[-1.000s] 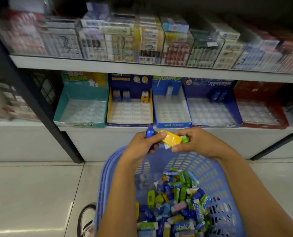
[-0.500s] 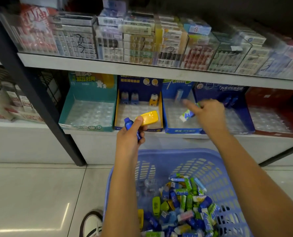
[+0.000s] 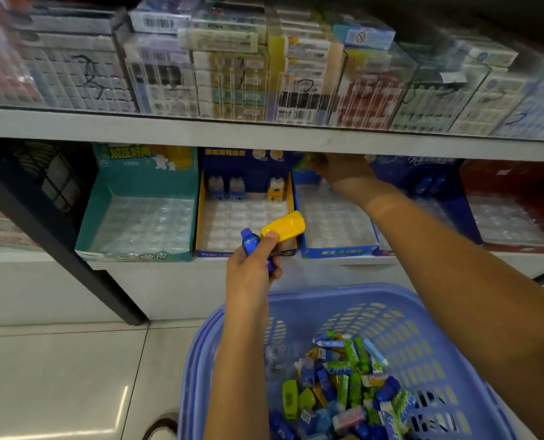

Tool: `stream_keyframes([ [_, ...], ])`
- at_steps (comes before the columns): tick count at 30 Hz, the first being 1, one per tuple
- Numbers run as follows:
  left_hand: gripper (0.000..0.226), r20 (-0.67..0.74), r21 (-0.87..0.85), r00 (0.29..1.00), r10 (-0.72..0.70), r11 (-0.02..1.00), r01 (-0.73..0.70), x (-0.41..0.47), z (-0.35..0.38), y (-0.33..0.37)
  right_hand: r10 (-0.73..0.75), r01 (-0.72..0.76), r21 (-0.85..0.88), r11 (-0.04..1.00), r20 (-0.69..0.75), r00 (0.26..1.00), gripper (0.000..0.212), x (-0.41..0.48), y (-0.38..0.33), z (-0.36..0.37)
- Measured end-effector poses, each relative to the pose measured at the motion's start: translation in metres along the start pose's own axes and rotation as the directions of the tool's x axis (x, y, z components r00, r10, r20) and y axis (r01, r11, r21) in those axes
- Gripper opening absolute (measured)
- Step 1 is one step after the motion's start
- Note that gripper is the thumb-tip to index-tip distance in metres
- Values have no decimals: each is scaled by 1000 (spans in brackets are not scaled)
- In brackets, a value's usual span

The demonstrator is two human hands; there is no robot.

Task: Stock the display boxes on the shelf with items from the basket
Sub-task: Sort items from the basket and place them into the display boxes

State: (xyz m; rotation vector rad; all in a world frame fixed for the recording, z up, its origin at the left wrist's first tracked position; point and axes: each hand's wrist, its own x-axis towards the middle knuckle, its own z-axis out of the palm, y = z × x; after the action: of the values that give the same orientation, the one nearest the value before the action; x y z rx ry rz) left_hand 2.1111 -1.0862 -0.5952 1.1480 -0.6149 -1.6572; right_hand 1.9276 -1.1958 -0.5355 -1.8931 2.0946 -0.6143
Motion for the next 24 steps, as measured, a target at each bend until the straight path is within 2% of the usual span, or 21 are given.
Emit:
stream_keyframes([
  [3, 15, -28, 15, 999, 16, 1000, -16, 6, -1, -4, 2, -2, 38, 999, 0, 1000, 32, 3, 1, 0],
  [7, 14, -67, 67, 998, 14, 998, -9, 8, -5, -11, -42, 44, -48, 998, 52, 998, 33, 6, 7, 2],
  [11, 13, -71, 111, 997, 19, 994, -11, 9, -6, -15, -93, 90, 27, 996, 120, 988, 30, 14, 11, -3],
  [19, 12, -65, 108, 998, 15, 994, -8, 10, -7, -17, -68, 49, 157, 986, 122, 990, 21, 20, 15, 4],
  [24, 10, -61, 104, 998, 6, 995, 0, 10, -8, -18, -24, 10, 99, 995, 133, 991, 29, 21, 12, 17],
])
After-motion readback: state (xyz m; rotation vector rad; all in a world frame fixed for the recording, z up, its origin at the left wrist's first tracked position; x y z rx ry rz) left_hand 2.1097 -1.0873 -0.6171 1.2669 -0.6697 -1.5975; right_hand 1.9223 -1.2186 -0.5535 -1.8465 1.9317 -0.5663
